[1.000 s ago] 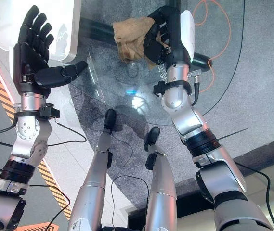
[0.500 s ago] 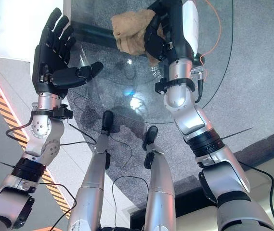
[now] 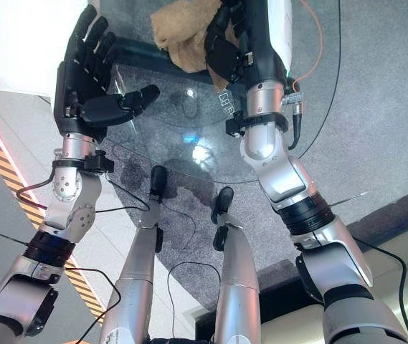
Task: Wipe the table with a cloth and put it in the basket.
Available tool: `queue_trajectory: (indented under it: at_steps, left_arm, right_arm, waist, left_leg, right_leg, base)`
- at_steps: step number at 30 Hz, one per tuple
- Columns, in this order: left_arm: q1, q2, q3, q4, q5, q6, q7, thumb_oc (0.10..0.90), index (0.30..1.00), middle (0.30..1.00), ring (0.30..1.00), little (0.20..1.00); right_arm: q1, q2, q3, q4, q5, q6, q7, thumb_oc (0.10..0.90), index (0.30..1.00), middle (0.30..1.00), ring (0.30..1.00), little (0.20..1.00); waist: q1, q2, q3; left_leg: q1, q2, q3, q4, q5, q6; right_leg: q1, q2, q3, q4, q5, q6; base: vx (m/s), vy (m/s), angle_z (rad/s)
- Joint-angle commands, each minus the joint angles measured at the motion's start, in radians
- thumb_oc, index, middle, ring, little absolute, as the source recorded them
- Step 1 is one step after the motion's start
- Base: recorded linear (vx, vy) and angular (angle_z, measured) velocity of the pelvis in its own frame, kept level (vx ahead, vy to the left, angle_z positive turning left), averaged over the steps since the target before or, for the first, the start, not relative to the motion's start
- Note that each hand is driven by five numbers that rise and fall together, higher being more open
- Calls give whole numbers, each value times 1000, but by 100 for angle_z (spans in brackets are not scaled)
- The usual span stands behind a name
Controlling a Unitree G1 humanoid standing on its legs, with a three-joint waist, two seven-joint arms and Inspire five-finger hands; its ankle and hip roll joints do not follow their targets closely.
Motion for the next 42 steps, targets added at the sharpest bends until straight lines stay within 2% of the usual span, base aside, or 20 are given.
queue_trajectory:
  at_steps: [1, 13, 26, 42]
  left_arm:
    - [-121, -15, 3, -61, 32, -61, -8, 800, 900, 900, 900, 900]
    - [-173, -39, -19, -20, 45, -77, 11, 800, 900, 900, 900, 900]
    - [-240, -65, -40, -9, 114, -54, 55, 800, 900, 900, 900, 900]
    - [-275, -67, -60, 22, 150, -35, 44, 800, 900, 900, 900, 900]
  right_arm:
    - [-153, -35, -75, -236, -44, -143, -43, 100, 300, 300, 300, 200]
    - [-183, -23, -51, -255, -38, -139, -19, 100, 300, 300, 300, 200]
    - [-200, 5, -37, -284, -53, -139, 13, 100, 300, 300, 300, 200]
    - [-220, 11, -19, -287, -64, -130, 65, 100, 300, 300, 300, 200]
  waist:
    - [-11, -32, -25]
    - [-24, -31, -25]
    - [-36, -28, -25]
    - [-41, -29, -25]
  left_leg:
    - [59, -74, 90, 98, -130, 101]
    - [66, -71, 98, 93, -128, 98]
    - [83, -67, 107, 77, -123, 91]
    - [88, -62, 112, 72, -120, 87]
  right_leg:
    - [101, 81, 60, -250, 189, 57]
    - [103, 85, 72, -251, 185, 54]
    - [116, 83, 81, -261, 181, 54]
    - [121, 80, 84, -266, 180, 55]
  base:
    - [0, 0, 0]
    - [0, 0, 0]
    - [-4, 9, -2]
    - [-2, 2, -1]
